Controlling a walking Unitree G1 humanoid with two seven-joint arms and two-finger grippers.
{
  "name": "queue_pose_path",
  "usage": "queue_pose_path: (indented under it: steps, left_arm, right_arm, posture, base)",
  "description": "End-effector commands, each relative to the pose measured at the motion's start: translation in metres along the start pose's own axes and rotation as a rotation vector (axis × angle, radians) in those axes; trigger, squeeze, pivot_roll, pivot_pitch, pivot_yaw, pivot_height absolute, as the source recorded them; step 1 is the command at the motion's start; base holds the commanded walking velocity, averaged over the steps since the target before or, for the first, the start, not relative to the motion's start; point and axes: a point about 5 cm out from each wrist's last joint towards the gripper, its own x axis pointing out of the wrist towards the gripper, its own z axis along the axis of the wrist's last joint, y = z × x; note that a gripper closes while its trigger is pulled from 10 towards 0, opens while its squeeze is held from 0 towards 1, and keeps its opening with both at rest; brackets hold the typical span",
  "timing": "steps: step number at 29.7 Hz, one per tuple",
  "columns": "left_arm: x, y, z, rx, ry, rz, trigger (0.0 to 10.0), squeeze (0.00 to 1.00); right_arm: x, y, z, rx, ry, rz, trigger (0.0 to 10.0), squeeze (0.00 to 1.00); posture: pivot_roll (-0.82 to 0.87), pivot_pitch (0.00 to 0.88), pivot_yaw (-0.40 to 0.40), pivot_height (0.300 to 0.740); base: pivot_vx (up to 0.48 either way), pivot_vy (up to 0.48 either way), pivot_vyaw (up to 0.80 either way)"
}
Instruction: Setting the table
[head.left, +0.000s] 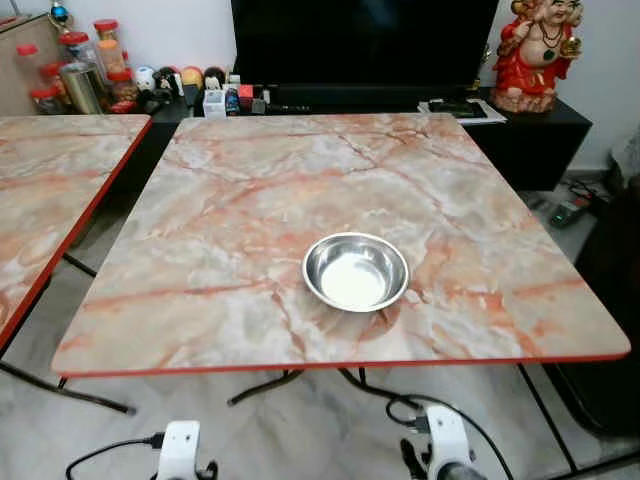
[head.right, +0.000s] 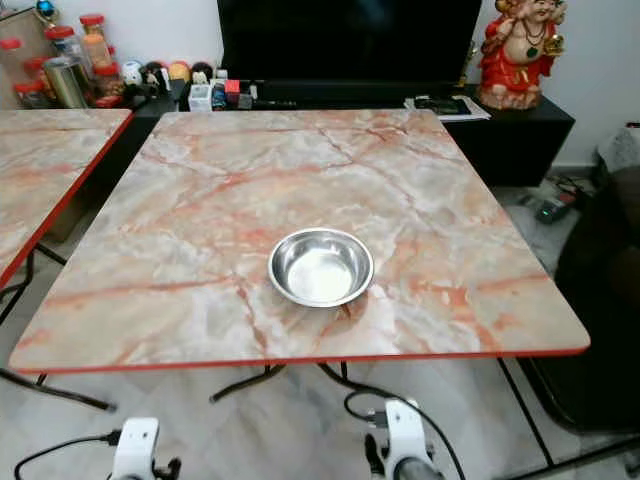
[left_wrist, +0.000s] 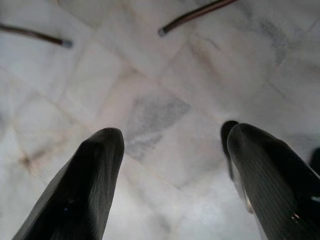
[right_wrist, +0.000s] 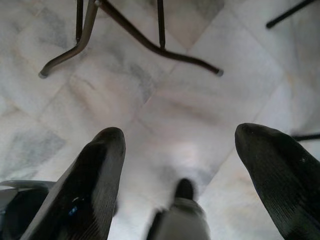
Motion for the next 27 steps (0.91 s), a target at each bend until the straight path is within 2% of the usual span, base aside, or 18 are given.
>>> queue_pose_path:
  steps: [1, 27]
  left_arm:
    - [0.0003, -0.0027, 0.0001, 0.01, 0.005, -0.007, 10.0, 0.0]
    - [0.0013, 0.003, 0.0064, -0.04, -0.014, 0.028, 10.0, 0.0]
  right_arm:
    - [-0.0003, -0.0047, 0.0008, 0.018, -0.004, -0.018, 10.0, 0.0]
    - [0.0004, -0.0047, 0.0051, 0.012, -0.021, -0.028, 10.0, 0.0]
  posture:
    - [-0.03, 0.0, 0.037, 0.74]
    - [0.0, 0.0, 0.023, 0.74]
  base:
    - [0.0, 0.42, 0.0]
    - [0.0, 0.419, 0.0]
